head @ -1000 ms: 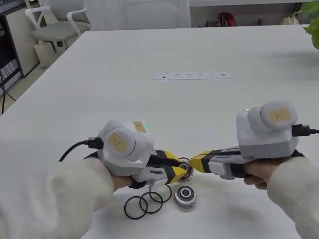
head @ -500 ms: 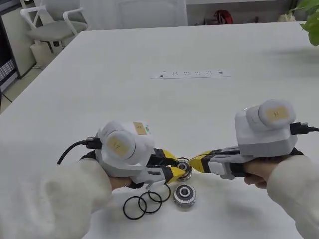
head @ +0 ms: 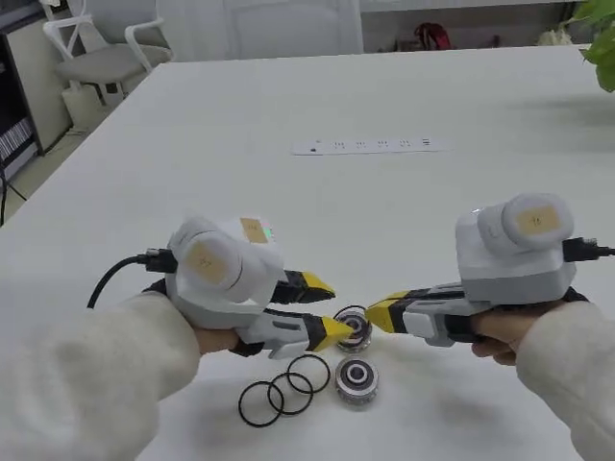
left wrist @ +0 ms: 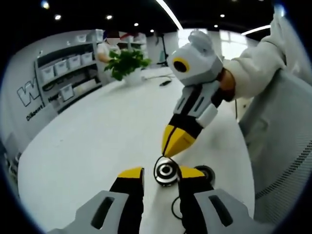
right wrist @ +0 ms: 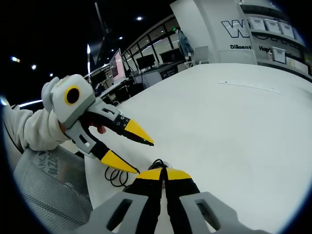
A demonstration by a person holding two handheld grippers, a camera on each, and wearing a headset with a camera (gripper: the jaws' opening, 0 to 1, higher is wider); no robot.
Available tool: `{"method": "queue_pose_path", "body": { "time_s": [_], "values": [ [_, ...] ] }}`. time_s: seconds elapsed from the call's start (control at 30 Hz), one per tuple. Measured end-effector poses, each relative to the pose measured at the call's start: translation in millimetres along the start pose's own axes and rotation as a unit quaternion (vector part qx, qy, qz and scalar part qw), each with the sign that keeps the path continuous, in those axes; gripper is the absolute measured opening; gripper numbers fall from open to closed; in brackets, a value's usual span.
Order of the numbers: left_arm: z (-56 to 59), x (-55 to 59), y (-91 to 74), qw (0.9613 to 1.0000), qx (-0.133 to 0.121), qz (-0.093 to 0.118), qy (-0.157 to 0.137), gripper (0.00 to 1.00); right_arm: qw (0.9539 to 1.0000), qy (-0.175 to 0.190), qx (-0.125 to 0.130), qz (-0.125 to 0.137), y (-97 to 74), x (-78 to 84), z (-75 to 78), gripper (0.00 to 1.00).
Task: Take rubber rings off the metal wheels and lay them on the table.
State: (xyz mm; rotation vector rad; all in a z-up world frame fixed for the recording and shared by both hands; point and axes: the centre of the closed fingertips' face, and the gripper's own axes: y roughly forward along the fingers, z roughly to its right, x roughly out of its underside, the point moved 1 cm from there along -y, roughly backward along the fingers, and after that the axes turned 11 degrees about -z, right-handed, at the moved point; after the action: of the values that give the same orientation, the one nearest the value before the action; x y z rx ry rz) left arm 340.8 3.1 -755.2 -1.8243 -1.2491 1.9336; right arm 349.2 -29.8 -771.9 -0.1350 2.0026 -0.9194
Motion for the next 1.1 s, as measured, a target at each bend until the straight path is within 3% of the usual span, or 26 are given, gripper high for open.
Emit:
{"method": "queue_pose_path", "body": {
  "time_s": [0.4, 0.57, 0.87, 1.1],
  "values": [
    [-14.6, -10.1, -24.0, 0.9994, -0.022, 0.022, -0.017, 0.38, 0.9998, 0.006, 0.009, 0.015, -6.4, -5.0, 4.3, 0.0],
    [-13.0, -12.9, -28.5, 0.9991, -0.019, 0.028, -0.024, 0.45, 0.9992, 0.022, 0.014, 0.028, -12.7, -8.4, 10.1, 0.0],
    [-7.1, -18.1, -43.0, 0.999, -0.013, 0.036, -0.024, 0.57, 0.9988, 0.028, 0.012, 0.04, -17.9, -14.6, 4.9, 0.0],
    [-11.5, -15.8, -57.5, 0.9981, -0.017, 0.045, -0.039, 0.69, 0.9986, 0.024, 0.005, 0.046, -18.3, -20.1, 0.9, 0.0]
  ]
}}
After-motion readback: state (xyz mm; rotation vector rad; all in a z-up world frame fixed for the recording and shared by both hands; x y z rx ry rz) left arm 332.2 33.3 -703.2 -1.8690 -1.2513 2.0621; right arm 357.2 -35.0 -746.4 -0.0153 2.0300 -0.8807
